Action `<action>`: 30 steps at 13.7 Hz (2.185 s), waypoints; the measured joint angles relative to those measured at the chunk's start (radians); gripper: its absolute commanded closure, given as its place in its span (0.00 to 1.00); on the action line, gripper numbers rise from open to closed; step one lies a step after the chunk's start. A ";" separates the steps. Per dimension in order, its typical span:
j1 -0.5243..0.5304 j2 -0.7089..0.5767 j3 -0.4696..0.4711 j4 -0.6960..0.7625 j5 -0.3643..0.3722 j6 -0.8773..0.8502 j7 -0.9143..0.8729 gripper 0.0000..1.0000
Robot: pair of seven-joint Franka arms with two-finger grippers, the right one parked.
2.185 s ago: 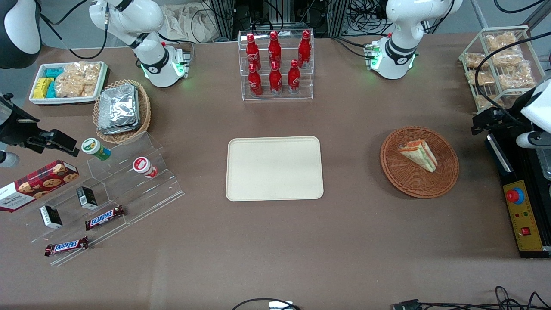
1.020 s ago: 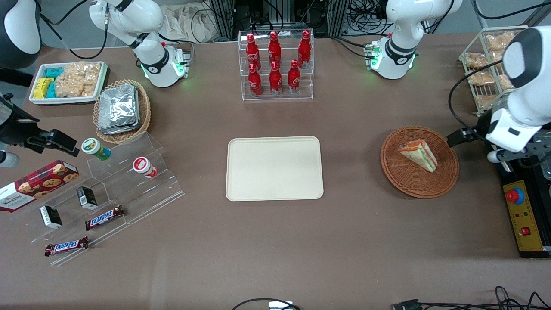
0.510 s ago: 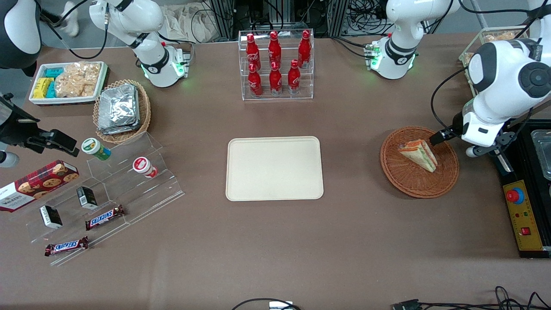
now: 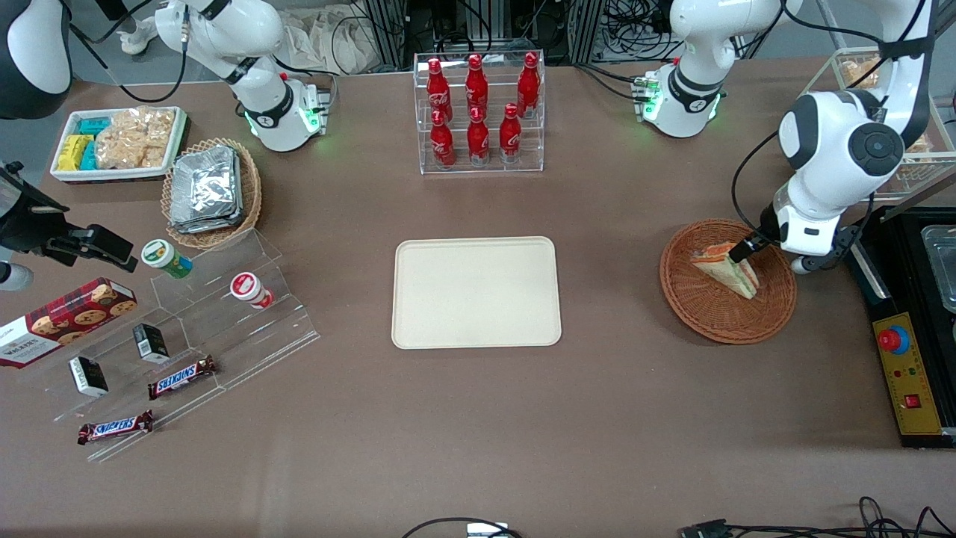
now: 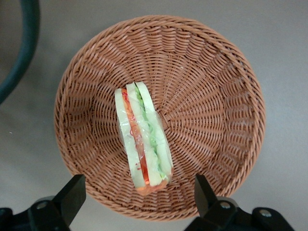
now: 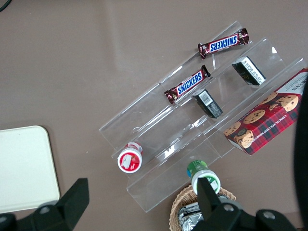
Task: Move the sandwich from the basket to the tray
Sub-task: 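Lower the open left gripper over the wrapped sandwich in the basket, then close the left gripper on the wrapped sandwich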
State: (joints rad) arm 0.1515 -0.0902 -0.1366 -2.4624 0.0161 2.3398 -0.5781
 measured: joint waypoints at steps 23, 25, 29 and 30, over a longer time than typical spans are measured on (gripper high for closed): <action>0.000 0.191 0.001 -0.101 0.000 0.314 -0.060 0.76; 0.000 0.189 0.001 -0.101 0.000 0.315 -0.059 0.80; -0.001 0.146 0.001 -0.074 0.021 0.226 0.000 0.82; -0.001 0.119 0.000 -0.050 0.025 0.165 0.038 0.82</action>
State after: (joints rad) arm 0.1506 0.0286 -0.1364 -2.5128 0.0414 2.5047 -0.5402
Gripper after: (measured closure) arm 0.811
